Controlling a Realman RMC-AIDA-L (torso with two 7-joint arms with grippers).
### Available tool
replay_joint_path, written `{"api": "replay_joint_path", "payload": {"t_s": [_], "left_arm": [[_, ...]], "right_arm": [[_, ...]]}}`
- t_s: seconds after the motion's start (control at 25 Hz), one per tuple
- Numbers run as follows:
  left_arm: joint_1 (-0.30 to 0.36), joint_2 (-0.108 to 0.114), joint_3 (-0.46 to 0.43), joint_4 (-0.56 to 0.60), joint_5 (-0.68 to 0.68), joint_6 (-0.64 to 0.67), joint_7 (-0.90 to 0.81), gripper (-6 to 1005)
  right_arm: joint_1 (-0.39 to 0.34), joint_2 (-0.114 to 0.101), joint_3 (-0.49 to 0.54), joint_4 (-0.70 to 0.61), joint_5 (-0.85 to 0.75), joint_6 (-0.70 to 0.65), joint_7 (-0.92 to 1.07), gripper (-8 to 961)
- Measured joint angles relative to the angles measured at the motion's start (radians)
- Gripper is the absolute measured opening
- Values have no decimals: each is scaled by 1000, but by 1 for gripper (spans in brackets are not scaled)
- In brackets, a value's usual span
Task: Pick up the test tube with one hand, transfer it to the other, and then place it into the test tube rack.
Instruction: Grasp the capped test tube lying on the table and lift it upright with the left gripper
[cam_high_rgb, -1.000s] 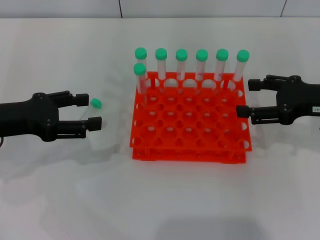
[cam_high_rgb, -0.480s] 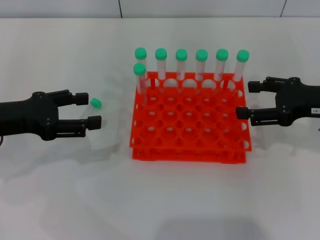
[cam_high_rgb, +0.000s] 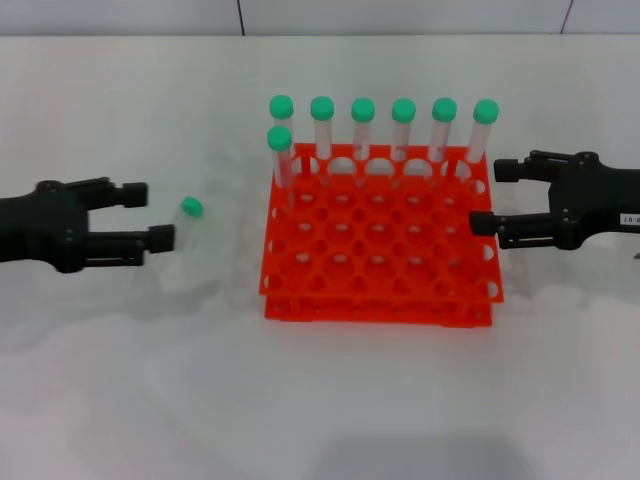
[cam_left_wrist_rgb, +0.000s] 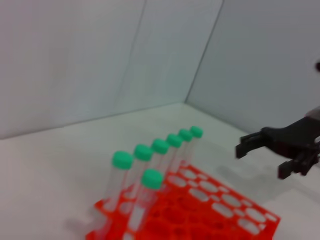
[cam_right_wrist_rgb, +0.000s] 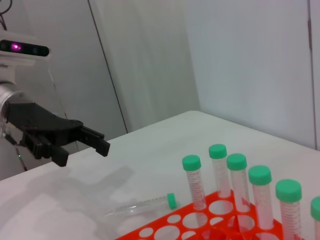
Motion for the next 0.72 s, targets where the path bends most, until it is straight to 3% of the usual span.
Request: {"api": "replay_joint_path", "payload": {"t_s": [0.2, 0.4, 0.72], "left_arm": [[-20, 29, 1, 56, 96, -59, -121, 870], [-96, 55, 1, 66, 248, -81, -253, 867], [-165, 50, 7, 63, 307, -102, -438, 866]], "right_arm": [[0, 6, 1, -1, 0, 1, 0, 870], [0, 15, 0, -2, 0, 9, 0, 870], [1, 22, 0, -2, 0, 15, -1, 869]]}}
